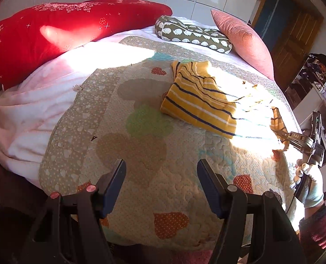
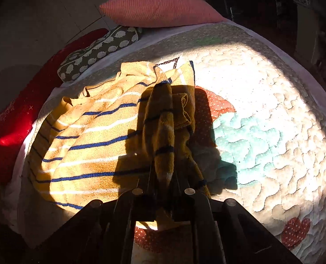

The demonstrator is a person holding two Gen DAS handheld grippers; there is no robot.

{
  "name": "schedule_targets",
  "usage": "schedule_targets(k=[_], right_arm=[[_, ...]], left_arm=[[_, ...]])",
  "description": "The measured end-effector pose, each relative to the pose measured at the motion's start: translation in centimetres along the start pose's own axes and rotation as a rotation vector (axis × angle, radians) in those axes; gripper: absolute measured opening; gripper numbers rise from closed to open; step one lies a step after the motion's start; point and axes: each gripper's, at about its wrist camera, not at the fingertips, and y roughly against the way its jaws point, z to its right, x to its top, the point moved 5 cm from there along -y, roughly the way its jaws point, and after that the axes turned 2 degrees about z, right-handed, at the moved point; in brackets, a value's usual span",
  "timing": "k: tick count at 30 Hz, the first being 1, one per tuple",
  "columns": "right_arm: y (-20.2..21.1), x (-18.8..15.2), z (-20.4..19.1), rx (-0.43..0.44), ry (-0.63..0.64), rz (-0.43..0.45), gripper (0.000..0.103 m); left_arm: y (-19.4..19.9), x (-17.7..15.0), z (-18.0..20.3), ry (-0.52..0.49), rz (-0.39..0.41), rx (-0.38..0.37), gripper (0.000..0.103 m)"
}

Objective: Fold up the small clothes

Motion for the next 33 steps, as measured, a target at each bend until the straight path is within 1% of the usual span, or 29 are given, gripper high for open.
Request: schedule_targets(k=[1,3,5,6,7,8,9,11,12,13,14,15,16,18,19,20,21,23,24,25,30,31,33], right_arm=[[0.3,0.2,0.6,-0.03,-0.009,0.012,0.006],[0.6,0.6,2.4,-0.117,-0.011,0.025,0.006],[0.3,0.6,4.7,-0.252,-0.013,0.01,0.005],[0.2,0.4,5.8,-0.289,-0.027,-0.001,0.005],[0.4,0.2,7.1,-0.302,-0.062,-0.011,0.005],[1.1,0.0,7.8,-0.3,-0.097,-0.003,0.005],[2.0,0.0,7.8,-0.286,-0.106,0.017,0.006],[4.2,0.5,6.0,-0.21,-0.063,0.082,0.007],[4.9,0.5,4.8,-0.163,-0.037,0.093,0.016],[5.3,0.5,3.8,-0.11,-0.023,0.09,0.041],[5.2,0.3,2.9,-0.065,-0.013,0.08,0.055],[4.7,0.3,1.9,-0.045,0.005,0.067,0.068],[4.0,0.1,1.1,-0.046,0.031,0.053,0.068],[2.3,-0.6,-0.3,-0.085,0.094,0.024,0.068],[1.4,-0.8,-0.7,-0.1,0.115,0.003,0.059],[0.7,-1.0,-1.1,-0.09,0.121,-0.019,0.04],[-0.1,-1.3,-1.4,-0.073,0.113,-0.043,0.01],[-0.3,-1.2,-1.3,-0.079,0.098,-0.048,0.009],[-0.2,-1.1,-1.1,-0.104,0.105,-0.049,0.008],[-0.1,-1.0,-0.7,-0.141,0.114,-0.05,0.008],[-0.1,-0.7,0.7,-0.267,0.149,-0.063,0.007],[0.0,-0.7,0.8,-0.272,0.143,-0.067,0.01],[0.7,-0.5,0.9,-0.238,0.107,-0.061,0.012]], left_arm=[[0.2,-0.1,-0.1,-0.001,0.004,0.01,0.066],[0.2,-0.2,-0.5,0.003,0.005,0.025,0.067],[0.0,-0.4,-0.8,0.015,-0.006,0.028,0.067],[-0.1,-0.5,-1.0,0.021,-0.009,0.027,0.067],[-0.2,-0.6,-1.0,0.024,-0.01,0.025,0.067],[-0.2,-0.7,-1.1,0.021,-0.009,0.025,0.067],[-0.2,-0.8,-1.1,0.015,-0.008,0.028,0.067],[-0.5,-0.9,-1.1,0.011,-0.011,0.031,0.067],[-0.7,-1.0,-1.0,0.015,-0.017,0.028,0.067],[-0.9,-1.0,-1.1,0.021,-0.024,0.022,0.067],[-1.1,-1.1,-1.1,0.028,-0.03,0.018,0.067],[-1.2,-1.2,-1.1,0.034,-0.035,0.015,0.067],[-1.2,-1.2,-1.1,0.036,-0.037,0.012,0.067],[-1.0,-1.3,-1.1,0.023,-0.031,0.023,0.067],[-0.7,-1.3,-1.1,0.012,-0.023,0.038,0.067],[-0.5,-1.3,-1.2,0.001,-0.012,0.057,0.067],[-0.2,-1.2,-1.5,-0.009,0.0,0.079,0.067],[0.3,-1.0,-2.2,-0.018,0.022,0.119,0.067],[0.4,-0.9,-2.6,-0.018,0.03,0.133,0.067],[0.4,-0.9,-2.9,-0.016,0.032,0.14,0.067],[0.3,-0.9,-3.7,0.002,0.029,0.137,0.067],[0.3,-0.8,-3.7,-0.003,0.031,0.141,0.067],[0.6,-0.7,-3.6,-0.017,0.046,0.153,0.067]])
